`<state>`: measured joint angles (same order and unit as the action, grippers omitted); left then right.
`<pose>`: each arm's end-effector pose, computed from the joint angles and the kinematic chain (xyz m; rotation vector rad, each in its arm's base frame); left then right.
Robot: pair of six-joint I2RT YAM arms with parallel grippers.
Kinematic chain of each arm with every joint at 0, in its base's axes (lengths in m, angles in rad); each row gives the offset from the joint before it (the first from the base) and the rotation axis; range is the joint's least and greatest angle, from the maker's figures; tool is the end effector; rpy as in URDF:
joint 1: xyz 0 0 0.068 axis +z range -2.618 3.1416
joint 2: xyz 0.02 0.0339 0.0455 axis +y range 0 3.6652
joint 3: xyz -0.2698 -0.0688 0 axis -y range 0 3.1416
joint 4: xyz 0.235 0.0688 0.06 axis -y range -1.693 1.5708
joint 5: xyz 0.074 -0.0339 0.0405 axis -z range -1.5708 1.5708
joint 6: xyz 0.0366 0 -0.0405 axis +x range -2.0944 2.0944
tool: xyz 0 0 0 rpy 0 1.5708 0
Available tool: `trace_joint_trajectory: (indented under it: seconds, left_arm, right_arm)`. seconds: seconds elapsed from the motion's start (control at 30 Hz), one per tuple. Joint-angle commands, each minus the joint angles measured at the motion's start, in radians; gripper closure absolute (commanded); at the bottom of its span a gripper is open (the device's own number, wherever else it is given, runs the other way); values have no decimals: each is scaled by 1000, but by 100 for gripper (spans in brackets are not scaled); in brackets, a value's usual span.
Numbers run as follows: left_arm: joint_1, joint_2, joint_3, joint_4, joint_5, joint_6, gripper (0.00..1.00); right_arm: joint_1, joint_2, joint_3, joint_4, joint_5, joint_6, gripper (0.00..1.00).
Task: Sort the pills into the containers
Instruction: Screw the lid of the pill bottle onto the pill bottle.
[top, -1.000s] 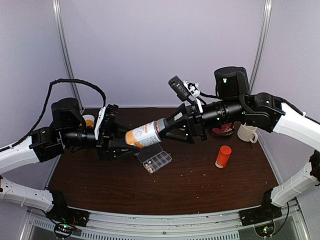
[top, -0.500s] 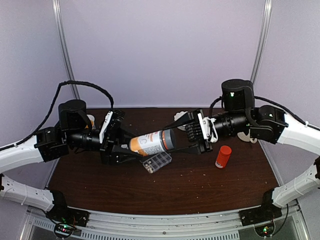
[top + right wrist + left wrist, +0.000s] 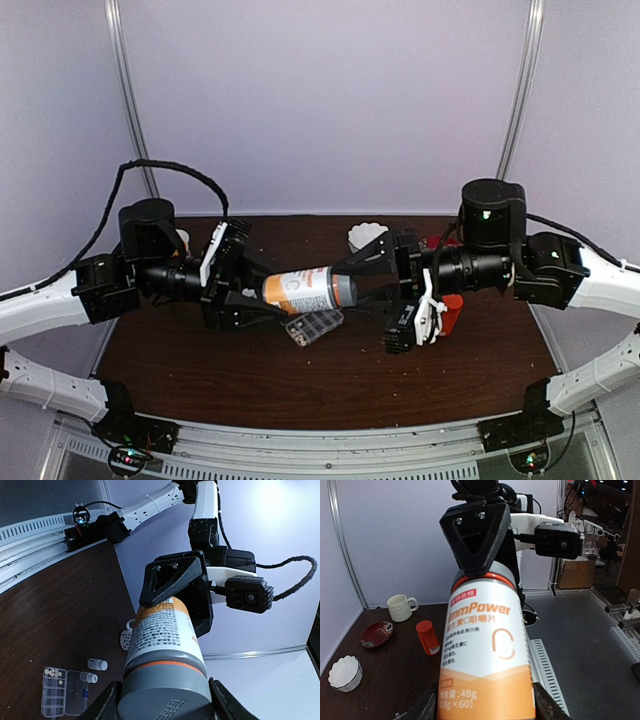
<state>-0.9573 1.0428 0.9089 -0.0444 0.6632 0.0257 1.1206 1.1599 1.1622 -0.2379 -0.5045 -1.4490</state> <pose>0.1118 -0.1979 0.3564 1.3138 1.3502 -1.2366 0.0929 0.2330 0.3966 -1.7753 0.1522 0.2190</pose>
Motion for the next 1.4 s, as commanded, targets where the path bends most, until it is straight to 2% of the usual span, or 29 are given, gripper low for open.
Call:
trace_joint_trajectory:
  seconds: [0.0, 0.17, 0.47, 0.83, 1.0, 1.37]
  left_arm:
    - [18, 0, 26, 38, 13, -52, 100]
    - [18, 37, 57, -3, 54, -53, 100]
    - [18, 80, 71, -22, 67, -56, 100]
    - [9, 197, 187, -258, 105, 34, 100]
    - [-13, 266, 261, -403, 86, 91, 100]
    - [-31, 285, 277, -432, 77, 111, 100]
  right_arm:
    - [15, -70, -22, 22, 80, -153, 90]
    - [45, -72, -22, 27, 147, -229, 89]
    - [47, -53, 47, -44, 81, -172, 87]
    - [47, -3, 189, -287, 46, -148, 86]
    - [48, 7, 204, -321, 56, -148, 86]
    - [48, 17, 202, -341, 79, -141, 85]
